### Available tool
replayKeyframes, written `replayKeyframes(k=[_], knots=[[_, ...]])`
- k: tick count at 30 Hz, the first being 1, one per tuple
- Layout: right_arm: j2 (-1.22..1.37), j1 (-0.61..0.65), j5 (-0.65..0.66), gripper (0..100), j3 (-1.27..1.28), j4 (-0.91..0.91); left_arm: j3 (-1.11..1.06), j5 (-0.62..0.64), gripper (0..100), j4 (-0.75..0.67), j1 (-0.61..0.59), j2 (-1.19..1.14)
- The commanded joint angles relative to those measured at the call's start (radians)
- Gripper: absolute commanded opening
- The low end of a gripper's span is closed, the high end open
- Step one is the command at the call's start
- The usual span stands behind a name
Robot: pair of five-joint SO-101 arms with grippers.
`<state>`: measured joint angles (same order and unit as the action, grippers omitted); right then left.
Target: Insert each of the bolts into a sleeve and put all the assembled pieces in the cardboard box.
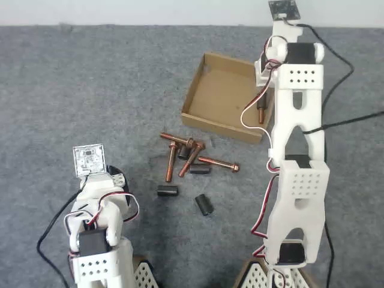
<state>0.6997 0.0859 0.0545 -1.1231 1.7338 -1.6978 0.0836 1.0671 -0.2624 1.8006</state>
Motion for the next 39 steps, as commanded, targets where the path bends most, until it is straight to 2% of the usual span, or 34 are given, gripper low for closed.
replayKeyframes(k=[1, 6, 18, 22, 26, 33, 39], knots=[[-0.142, -0.024, 0.012, 0.6, -0.032, 0.067, 0.013, -0.009, 1, -0.037, -0.003, 0.015], [-0.32, -0.058, 0.014, 0.6, 0.187, 0.065, 0.013, -0.009, 1, -0.037, -0.005, 0.015], [-0.826, -0.048, 0.017, 0.6, 0.809, 0.059, 0.013, -0.009, 1, -0.037, -0.005, 0.015], [-0.983, -0.001, 0.015, 0.6, 0.974, 0.059, 0.013, -0.009, 1, -0.037, -0.005, 0.015], [-1.15, 0.093, 0.015, 0.6, 1.162, 0.059, 0.013, -0.009, 1, -0.035, -0.006, 0.015], [-1.449, 0.344, 0.015, 0.6, 1.493, 0.013, 0.013, -0.009, 1, -0.034, -0.006, 0.015], [-1.612, 0.53, 0.011, 0.6, 1.748, -0.117, 0.013, -0.009, 1, -0.032, -0.006, 0.015]])
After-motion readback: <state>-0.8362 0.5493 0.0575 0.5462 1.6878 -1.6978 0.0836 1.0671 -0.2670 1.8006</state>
